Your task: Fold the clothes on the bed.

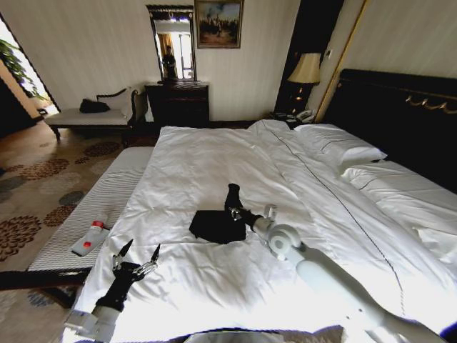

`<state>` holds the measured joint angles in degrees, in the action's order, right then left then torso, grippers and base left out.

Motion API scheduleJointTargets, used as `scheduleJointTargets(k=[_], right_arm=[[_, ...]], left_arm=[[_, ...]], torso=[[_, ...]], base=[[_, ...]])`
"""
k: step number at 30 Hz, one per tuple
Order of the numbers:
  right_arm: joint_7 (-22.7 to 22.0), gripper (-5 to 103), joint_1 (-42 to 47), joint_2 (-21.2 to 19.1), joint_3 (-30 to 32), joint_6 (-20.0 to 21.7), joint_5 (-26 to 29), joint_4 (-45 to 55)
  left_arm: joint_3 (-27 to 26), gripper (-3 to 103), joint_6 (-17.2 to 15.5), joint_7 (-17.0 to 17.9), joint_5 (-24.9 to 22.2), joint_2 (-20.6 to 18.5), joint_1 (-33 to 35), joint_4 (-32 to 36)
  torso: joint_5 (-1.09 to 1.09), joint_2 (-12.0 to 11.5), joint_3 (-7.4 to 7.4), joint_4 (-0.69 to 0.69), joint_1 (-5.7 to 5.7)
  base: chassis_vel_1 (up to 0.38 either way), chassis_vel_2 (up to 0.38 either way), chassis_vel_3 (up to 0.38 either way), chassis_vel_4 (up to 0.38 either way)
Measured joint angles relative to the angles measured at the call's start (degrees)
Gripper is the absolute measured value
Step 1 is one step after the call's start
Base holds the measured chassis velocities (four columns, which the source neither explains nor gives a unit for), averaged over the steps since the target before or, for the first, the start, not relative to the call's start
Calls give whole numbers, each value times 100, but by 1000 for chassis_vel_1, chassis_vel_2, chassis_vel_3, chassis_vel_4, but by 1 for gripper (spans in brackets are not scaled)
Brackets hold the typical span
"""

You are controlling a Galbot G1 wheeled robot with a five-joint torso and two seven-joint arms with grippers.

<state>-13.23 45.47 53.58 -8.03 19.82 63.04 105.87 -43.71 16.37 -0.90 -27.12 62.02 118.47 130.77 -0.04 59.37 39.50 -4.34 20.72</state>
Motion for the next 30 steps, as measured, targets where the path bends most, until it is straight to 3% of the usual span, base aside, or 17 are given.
scheduleJointTargets(k=[23, 25, 27, 29, 30], right_arm=[[246, -1, -423, 398, -1071, -143, -709, -595], [283, 10, -457, 396, -1181, -176, -795, -534], [292, 10, -470, 392, -1216, -184, -821, -504], [307, 25, -499, 386, -1299, -228, -920, -471], [307, 25, -511, 389, -1313, -248, -951, -478]], left_arm=[[-274, 100, 133, -71, -214, 181, 96, -111], [-306, 100, 150, -77, -250, 211, 94, -154], [-307, 100, 163, -85, -247, 211, 100, -165], [-308, 100, 188, -94, -225, 207, 107, -183], [-307, 100, 189, -94, -224, 206, 102, -183]], torso=[[0, 0, 0, 1, 0], [1, 0, 0, 1, 0], [1, 0, 0, 1, 0], [1, 0, -1, 1, 0], [1, 0, -1, 1, 0]], base=[[0, 0, 0, 0], [0, 0, 0, 0], [0, 0, 0, 0], [0, 0, 0, 0], [0, 0, 0, 0]])
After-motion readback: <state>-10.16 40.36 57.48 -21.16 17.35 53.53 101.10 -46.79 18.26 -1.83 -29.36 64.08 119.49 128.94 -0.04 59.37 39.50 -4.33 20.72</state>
